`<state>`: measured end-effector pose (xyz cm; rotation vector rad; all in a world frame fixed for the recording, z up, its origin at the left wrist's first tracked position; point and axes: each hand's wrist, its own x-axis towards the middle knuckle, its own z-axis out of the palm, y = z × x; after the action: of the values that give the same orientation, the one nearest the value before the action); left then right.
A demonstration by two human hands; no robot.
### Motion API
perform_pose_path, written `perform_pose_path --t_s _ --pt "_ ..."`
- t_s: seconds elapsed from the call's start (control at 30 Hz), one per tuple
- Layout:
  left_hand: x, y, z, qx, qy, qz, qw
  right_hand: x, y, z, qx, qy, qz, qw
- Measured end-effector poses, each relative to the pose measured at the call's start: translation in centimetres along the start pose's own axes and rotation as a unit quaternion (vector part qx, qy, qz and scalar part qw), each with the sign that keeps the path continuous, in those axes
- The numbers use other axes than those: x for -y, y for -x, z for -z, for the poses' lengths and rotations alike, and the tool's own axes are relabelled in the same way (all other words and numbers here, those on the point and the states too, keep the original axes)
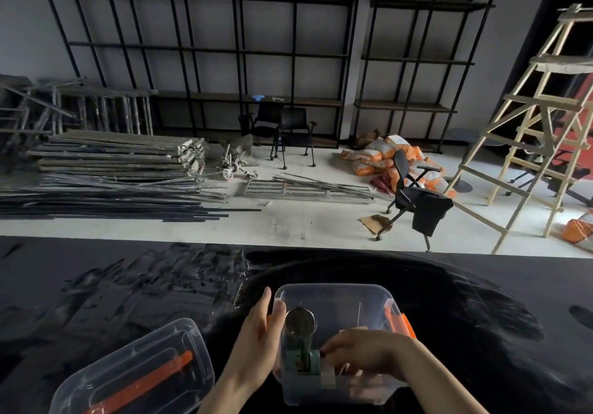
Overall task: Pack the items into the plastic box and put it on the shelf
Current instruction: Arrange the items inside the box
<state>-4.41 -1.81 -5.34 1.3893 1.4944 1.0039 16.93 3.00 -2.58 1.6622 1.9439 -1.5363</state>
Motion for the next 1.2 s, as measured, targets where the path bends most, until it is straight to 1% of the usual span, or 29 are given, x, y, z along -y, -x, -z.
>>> perform_pose_path --t_s 0.07,0.1,0.2,0.3,0.4,0.53,0.63,0.77,0.9,0.93,1.0,1.03,1.1,1.17,1.2 --pt "-0.1 0.2 -0.9 -0.008 0.077 0.026 0.997 0.0 0.0 0.1 -0.001 -0.04 0.001 0.999" --pt "-0.2 0.2 -1.2 -0.023 0.091 0.029 0.995 0.1 0.1 0.2 -0.006 -0.052 0.003 0.999" --pt "-0.1 0.2 -2.2 -0.069 0.06 0.017 0.996 1.0 0.7 -0.2 -0.039 -0.087 0.012 0.995" --pt "0.5 0.0 -2.5 -0.084 0.033 0.011 0.996 2.7 1.1 -1.3 -0.077 -0.035 0.008 0.996" --pt "0.7 0.3 -2.9 -0.099 0.002 0.003 0.995 3.7 1.7 -1.9 -0.093 0.044 0.018 0.995" --pt "1.2 0.4 -2.8 -0.101 -0.008 0.022 0.995 5.0 1.7 -3.4 -0.134 0.12 0.022 0.983" --pt "1.2 0.5 -3.1 -0.102 -0.014 0.021 0.994 5.3 1.7 -4.2 -0.162 0.137 0.021 0.977" --pt "0.8 0.3 -3.2 -0.102 -0.022 0.014 0.994 5.1 1.7 -3.8 -0.177 0.117 0.025 0.977" --pt "0.6 0.3 -3.1 -0.091 -0.016 0.0 0.996 4.7 1.6 -3.7 -0.19 0.147 0.033 0.97" --pt "0.5 0.3 -2.7 -0.083 -0.003 -0.01 0.996 4.8 1.6 -3.6 -0.207 0.156 0.045 0.965" --pt "0.4 0.4 -1.5 -0.088 0.029 -0.028 0.995 5.7 1.5 -3.2 -0.274 0.172 0.089 0.942" --pt "0.5 0.6 -0.6 -0.109 0.037 -0.03 0.993 6.5 1.4 -3.1 -0.313 0.163 0.123 0.928" --pt "0.9 1.2 2.1 -0.191 0.023 -0.023 0.981 9.0 1.2 -3.4 -0.361 0.112 0.198 0.904" --pt "1.7 2.1 5.5 -0.274 -0.018 0.002 0.961 11.8 0.4 -4.3 -0.359 0.071 0.251 0.896" --pt "2.1 2.5 7.4 -0.298 -0.037 0.027 0.953 13.1 -0.2 -5.0 -0.345 0.061 0.264 0.899"
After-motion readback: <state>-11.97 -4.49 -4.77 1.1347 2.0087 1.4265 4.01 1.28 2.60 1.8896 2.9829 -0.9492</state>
